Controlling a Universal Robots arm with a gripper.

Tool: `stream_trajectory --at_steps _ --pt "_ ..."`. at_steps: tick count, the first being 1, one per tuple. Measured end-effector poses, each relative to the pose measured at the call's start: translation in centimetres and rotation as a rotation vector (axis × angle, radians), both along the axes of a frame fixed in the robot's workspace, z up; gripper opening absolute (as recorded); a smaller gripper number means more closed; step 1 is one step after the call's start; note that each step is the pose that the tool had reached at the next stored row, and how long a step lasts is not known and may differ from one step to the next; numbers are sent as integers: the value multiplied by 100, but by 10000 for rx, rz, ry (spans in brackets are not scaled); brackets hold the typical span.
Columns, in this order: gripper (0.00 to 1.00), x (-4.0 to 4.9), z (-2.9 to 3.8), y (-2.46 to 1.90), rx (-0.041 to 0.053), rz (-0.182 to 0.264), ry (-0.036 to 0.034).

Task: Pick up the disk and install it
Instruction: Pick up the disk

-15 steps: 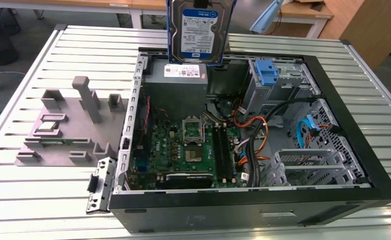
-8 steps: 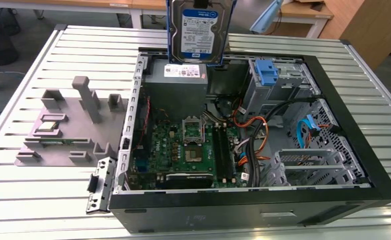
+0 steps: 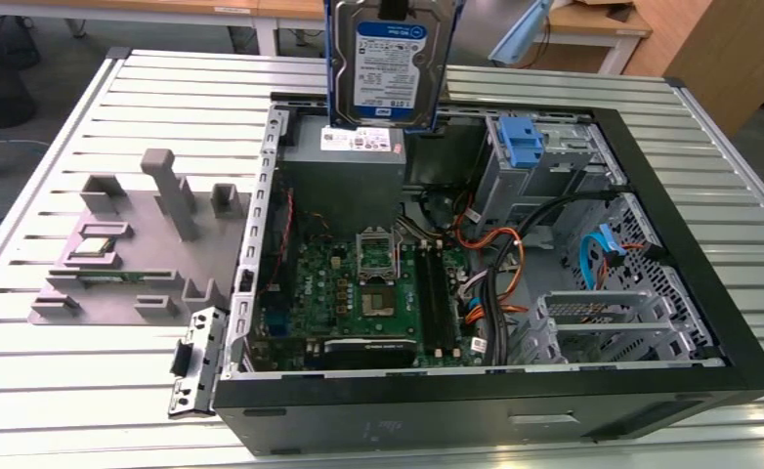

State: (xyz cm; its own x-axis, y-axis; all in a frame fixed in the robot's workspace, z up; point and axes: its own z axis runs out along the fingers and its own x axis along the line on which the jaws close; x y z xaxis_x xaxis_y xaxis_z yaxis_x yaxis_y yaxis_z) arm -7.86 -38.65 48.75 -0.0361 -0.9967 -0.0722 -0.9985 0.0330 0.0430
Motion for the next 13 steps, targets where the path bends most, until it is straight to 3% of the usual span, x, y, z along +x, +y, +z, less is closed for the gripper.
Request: stream_trajectory --at_steps 8,13 --pt "35 0 -3 -72 0 0 0" --pt "35 0 -3 -84 21 0 0"
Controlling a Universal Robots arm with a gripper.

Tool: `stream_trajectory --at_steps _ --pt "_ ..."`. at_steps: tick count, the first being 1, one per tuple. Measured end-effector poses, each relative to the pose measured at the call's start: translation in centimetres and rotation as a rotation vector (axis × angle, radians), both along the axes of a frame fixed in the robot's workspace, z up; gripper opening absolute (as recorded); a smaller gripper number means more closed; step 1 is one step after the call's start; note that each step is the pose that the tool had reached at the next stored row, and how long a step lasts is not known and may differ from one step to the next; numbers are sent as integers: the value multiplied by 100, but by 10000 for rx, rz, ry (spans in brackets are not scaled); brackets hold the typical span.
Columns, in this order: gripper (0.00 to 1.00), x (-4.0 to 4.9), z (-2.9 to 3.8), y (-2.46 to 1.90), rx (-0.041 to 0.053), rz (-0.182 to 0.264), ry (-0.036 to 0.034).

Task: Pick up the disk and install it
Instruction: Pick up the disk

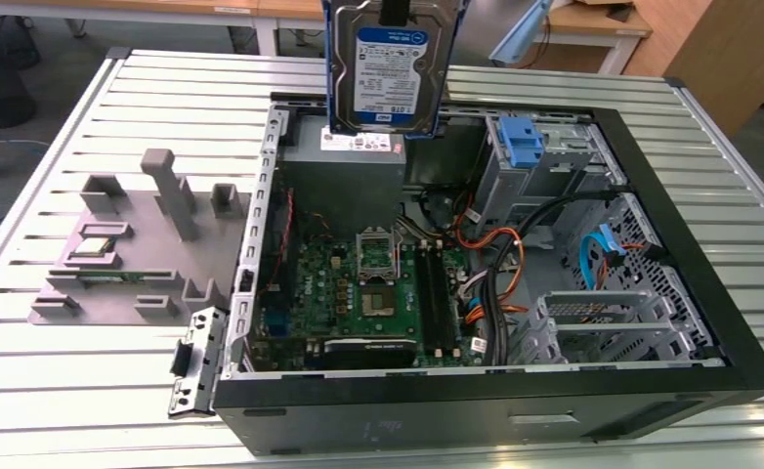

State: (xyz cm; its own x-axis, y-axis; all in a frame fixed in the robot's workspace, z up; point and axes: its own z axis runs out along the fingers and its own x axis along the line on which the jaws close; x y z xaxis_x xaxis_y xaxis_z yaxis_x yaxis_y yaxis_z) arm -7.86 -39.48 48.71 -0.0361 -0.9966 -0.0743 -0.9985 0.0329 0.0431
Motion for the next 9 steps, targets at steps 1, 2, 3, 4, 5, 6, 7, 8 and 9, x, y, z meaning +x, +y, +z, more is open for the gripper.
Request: stream_trajectory --at_steps 1,2,3,4,5,6,7,8,9 --pt "35 0 0 0 0 0 0" --pt "35 0 0 0 0 0 0" --pt "35 0 0 0 0 0 0" --pt "35 0 0 0 1 0 0" --pt "35 0 0 0 0 0 0" --pt "35 0 0 0 0 0 0" --pt "35 0 0 0 1 0 0" --pt "35 0 0 0 1 0 0" --pt "35 0 0 -2 2 0 -1"
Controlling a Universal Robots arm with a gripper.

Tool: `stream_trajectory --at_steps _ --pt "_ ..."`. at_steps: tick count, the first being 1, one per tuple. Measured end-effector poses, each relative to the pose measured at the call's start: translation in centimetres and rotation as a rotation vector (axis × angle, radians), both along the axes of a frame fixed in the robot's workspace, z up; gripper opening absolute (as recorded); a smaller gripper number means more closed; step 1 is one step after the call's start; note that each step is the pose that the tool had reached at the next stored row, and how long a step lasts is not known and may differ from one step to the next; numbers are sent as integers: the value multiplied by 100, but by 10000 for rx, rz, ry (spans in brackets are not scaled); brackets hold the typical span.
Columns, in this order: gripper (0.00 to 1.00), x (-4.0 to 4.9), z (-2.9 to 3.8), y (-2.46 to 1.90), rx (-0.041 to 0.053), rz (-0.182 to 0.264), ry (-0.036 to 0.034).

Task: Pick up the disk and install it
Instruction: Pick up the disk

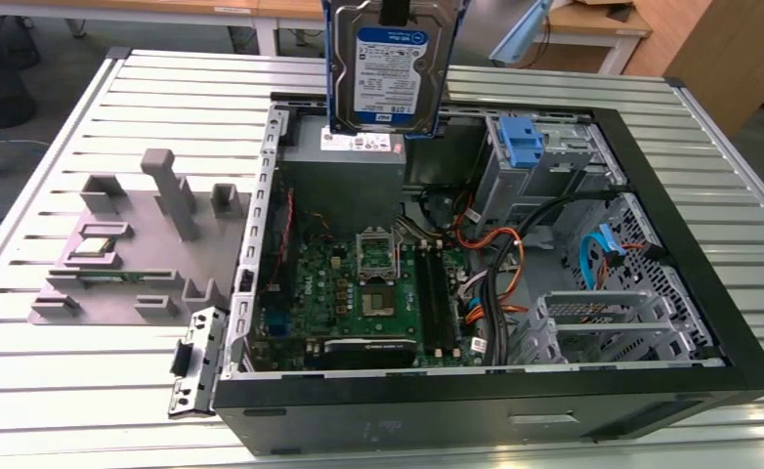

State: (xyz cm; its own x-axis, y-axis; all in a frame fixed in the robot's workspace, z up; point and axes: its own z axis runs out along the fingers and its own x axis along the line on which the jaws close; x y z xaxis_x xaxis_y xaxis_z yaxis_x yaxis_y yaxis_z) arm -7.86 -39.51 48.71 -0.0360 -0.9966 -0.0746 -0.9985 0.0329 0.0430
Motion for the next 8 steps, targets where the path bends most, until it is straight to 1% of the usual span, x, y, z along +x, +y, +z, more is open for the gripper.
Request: stream_trajectory --at_steps 2,4,8 --pt "35 0 1 -14 -2 1 2" --pt "35 0 1 -40 -2 0 1" --pt "35 0 -1 -116 -1 -1 1"
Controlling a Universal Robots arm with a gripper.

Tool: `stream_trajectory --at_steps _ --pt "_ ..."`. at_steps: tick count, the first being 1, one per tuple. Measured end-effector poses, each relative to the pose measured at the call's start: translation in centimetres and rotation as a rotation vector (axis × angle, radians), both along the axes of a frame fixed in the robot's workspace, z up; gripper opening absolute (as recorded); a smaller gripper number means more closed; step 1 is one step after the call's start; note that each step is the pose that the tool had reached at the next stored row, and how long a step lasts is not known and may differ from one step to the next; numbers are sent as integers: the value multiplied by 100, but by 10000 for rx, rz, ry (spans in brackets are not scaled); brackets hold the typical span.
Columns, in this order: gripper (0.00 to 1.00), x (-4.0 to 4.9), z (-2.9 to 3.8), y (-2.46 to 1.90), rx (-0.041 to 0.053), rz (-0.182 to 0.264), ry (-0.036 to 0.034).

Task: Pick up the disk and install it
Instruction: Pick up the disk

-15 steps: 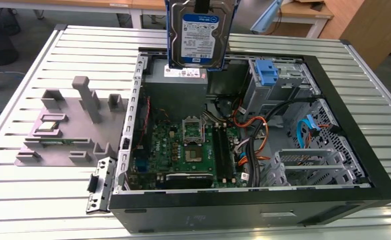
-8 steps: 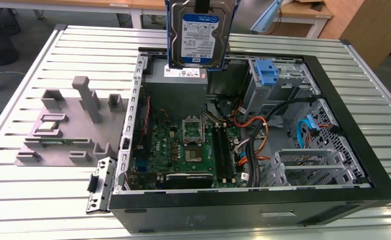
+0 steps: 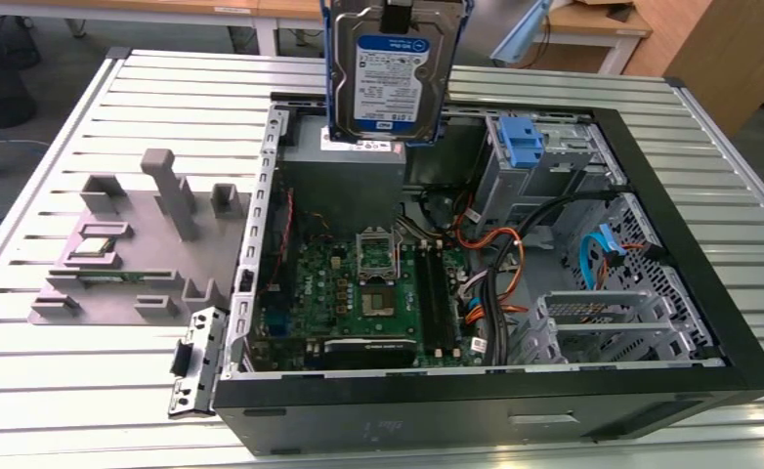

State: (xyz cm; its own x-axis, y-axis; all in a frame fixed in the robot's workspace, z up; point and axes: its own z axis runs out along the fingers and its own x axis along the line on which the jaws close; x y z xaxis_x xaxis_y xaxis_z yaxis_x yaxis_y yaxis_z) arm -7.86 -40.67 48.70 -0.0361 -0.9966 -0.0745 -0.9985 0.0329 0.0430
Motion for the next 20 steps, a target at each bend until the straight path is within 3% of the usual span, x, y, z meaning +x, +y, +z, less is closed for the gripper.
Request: stream_trajectory --at_steps 4,20 --pt "35 0 -1 -98 -1 1 0" --pt "35 0 -16 -572 -1 0 0"
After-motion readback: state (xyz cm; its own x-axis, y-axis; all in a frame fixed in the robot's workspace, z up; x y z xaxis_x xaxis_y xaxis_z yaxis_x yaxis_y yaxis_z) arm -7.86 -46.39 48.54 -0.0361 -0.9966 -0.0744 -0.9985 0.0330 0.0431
